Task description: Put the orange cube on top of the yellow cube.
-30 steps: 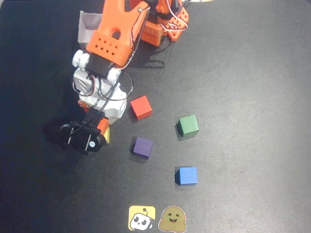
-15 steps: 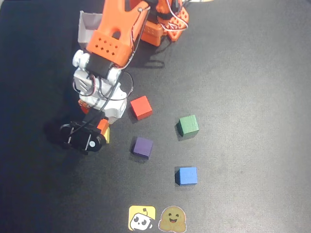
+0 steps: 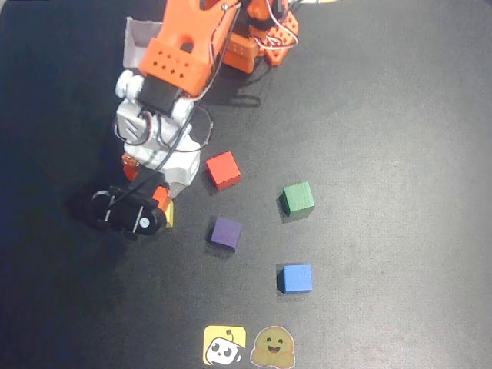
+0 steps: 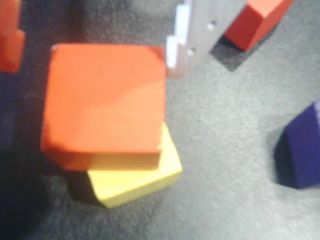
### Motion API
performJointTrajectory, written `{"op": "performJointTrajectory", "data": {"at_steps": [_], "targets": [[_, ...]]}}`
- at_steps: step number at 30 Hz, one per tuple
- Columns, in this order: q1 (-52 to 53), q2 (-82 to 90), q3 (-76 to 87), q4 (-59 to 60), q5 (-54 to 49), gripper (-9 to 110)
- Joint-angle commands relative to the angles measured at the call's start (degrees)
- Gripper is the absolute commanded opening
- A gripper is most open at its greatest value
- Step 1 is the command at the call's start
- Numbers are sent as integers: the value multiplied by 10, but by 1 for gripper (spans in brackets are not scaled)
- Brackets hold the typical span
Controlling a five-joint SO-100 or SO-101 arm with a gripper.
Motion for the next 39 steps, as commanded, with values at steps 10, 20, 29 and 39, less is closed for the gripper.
{"op": "performJointTrajectory", "data": {"at_steps": [10, 20, 29, 39], "targets": [[-23, 180, 15, 10, -26, 18], [-76, 398, 144, 56, -25, 2], [-144, 486, 204, 81, -19, 0], [-181, 687, 367, 76, -1, 0]]}}
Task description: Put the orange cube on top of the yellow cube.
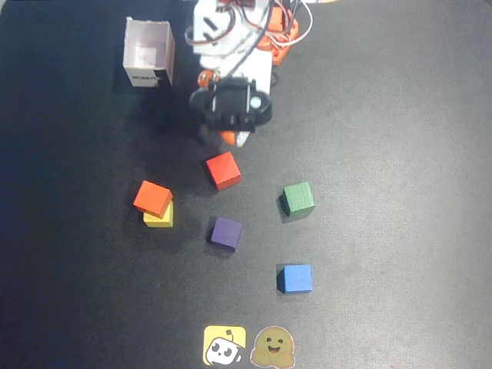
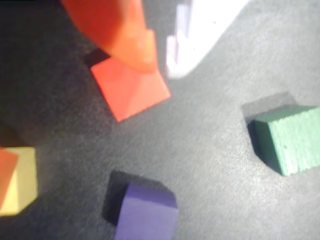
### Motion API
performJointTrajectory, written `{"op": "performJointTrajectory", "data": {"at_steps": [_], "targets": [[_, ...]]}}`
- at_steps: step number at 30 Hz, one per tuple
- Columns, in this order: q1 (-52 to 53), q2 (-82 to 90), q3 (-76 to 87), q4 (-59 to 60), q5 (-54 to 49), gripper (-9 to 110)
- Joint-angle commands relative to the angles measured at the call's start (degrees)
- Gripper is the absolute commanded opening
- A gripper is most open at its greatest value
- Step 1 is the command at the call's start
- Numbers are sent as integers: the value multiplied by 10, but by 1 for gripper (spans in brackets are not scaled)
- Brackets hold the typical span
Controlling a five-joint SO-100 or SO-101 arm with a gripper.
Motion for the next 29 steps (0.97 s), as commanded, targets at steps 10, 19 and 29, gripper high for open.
{"op": "performJointTrajectory", "data": {"at_steps": [10, 19, 29], "targets": [[-5, 128, 104, -8, 11, 0], [-18, 128, 128, -18, 23, 0], [-29, 128, 128, 64, -18, 0]]}}
